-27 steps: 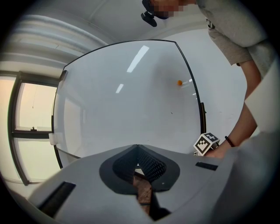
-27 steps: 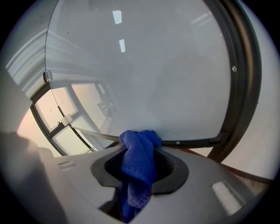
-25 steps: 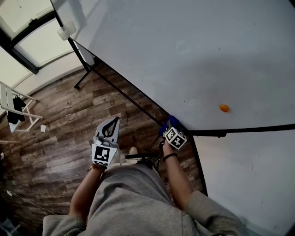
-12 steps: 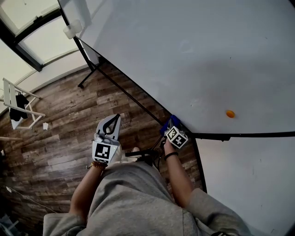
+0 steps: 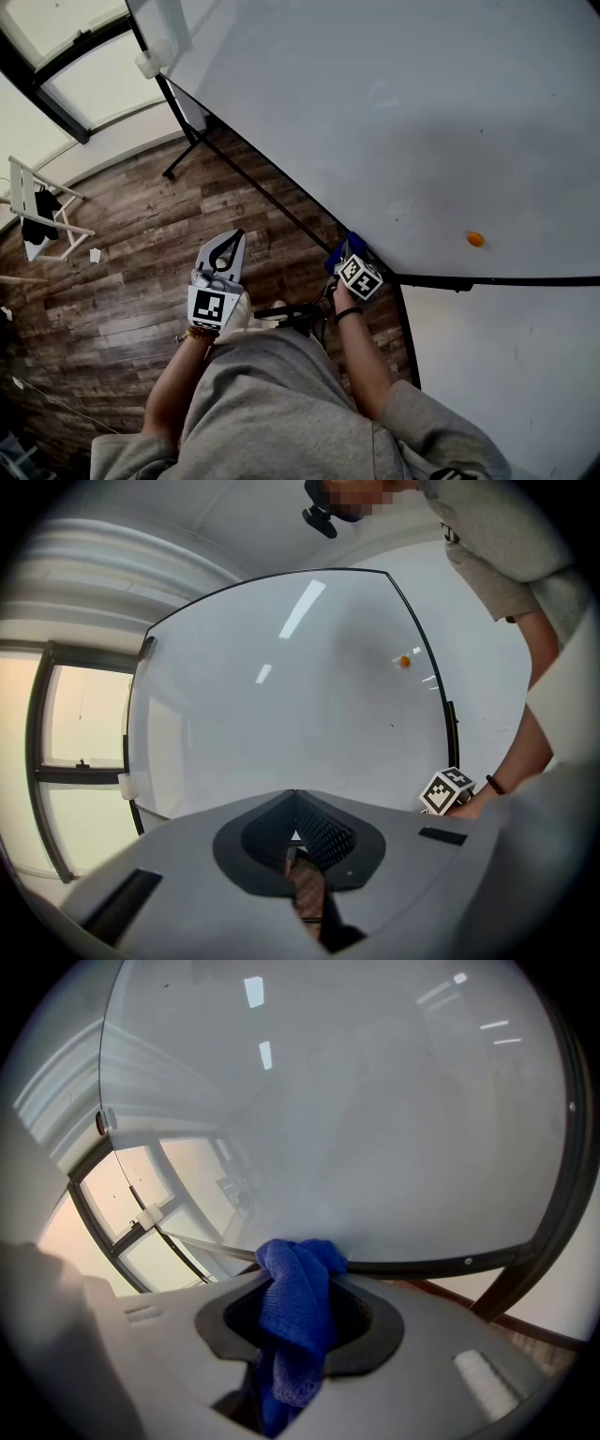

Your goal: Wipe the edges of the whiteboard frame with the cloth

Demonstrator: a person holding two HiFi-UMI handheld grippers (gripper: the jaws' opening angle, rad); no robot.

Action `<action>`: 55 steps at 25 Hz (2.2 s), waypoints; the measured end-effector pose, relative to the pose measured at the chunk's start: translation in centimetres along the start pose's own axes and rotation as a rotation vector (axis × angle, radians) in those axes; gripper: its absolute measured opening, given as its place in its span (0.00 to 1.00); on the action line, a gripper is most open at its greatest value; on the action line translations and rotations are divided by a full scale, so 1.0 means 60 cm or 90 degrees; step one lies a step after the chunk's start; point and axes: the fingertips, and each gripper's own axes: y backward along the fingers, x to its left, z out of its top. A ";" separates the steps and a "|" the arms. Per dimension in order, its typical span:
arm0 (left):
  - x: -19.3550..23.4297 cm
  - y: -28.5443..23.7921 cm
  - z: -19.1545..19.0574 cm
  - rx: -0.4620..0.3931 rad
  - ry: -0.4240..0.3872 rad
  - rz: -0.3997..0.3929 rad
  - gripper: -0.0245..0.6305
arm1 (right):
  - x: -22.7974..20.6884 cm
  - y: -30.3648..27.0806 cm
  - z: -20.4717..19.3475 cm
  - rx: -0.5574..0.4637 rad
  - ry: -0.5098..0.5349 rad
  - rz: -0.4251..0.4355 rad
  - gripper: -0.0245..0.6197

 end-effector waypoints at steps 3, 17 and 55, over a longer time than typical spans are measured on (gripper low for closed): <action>0.008 -0.001 0.003 0.001 0.000 0.004 0.05 | 0.005 -0.004 -0.001 0.003 -0.001 -0.002 0.25; 0.047 0.003 0.004 -0.007 -0.011 0.018 0.05 | 0.036 -0.020 0.003 0.008 -0.005 -0.004 0.25; 0.217 -0.069 -0.009 -0.017 0.002 -0.028 0.05 | 0.141 -0.078 0.000 0.013 -0.013 -0.063 0.25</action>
